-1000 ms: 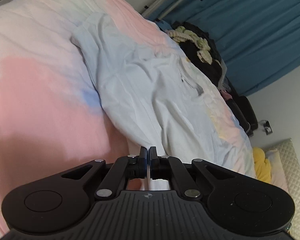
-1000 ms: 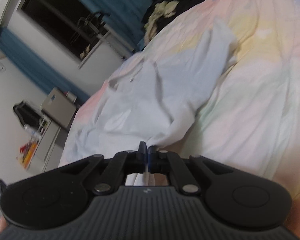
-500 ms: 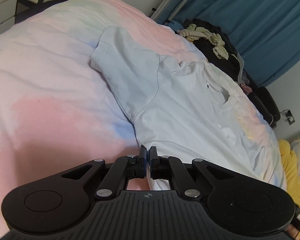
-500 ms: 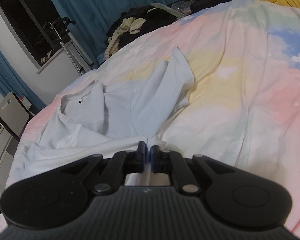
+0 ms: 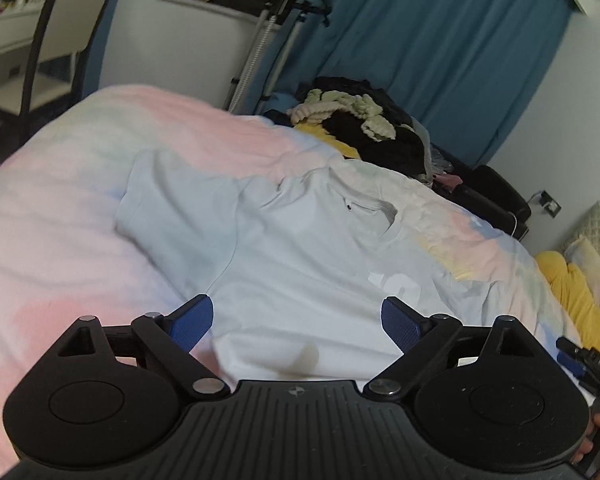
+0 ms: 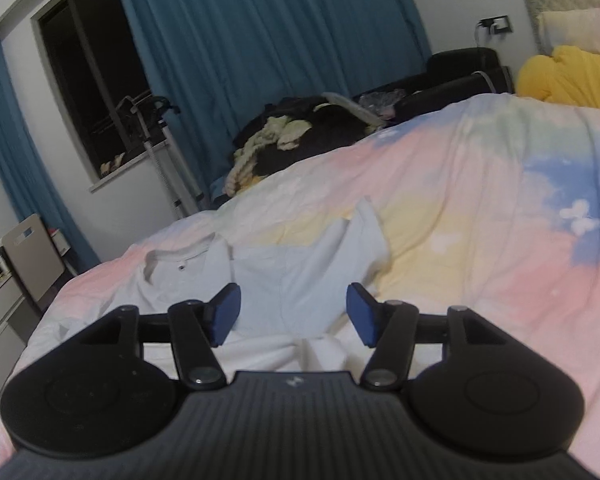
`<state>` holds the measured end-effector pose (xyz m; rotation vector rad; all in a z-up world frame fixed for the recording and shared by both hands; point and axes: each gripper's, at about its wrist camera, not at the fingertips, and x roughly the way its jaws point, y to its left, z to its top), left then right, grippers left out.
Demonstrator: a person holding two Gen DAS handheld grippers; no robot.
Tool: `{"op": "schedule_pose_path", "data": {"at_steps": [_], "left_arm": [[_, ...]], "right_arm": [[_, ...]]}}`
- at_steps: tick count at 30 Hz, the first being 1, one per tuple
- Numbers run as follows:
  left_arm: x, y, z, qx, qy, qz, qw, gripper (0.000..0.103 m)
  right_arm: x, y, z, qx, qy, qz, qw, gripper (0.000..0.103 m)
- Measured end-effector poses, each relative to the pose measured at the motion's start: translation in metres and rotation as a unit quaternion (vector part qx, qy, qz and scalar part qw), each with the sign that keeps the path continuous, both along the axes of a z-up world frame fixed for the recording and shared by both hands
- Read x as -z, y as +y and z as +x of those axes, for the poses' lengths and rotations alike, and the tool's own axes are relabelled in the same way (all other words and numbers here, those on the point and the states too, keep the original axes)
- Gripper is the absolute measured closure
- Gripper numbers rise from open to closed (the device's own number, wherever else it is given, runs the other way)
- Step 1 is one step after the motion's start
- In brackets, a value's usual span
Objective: Fold clothes
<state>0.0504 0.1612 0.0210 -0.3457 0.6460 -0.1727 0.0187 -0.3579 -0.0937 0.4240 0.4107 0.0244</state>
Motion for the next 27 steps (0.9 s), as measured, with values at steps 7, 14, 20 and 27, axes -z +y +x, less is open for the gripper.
{"op": "schedule_pose_path", "data": {"at_steps": [7,14,20,27], "left_arm": [[-0.003,-0.042,0.086,0.072,-0.024,0.066,0.9949,0.01],[0.024,-0.061,0.217,0.081,-0.023,0.122,0.989,0.009],[0.063,-0.078,0.315,0.12,-0.006,0.094,0.9883,0.009],[0.099,-0.108,0.377,0.145,0.033,0.079,0.9857,0.055]], "right_arm": [[-0.01,0.039,0.09,-0.119,0.017,0.006,0.993,0.043],[-0.002,0.084,0.245,-0.182,0.025,-0.123,0.975,0.043],[0.034,0.098,0.362,-0.21,0.064,-0.056,0.974,0.043],[0.07,0.119,0.41,-0.216,0.096,-0.061,0.97,0.095]]}}
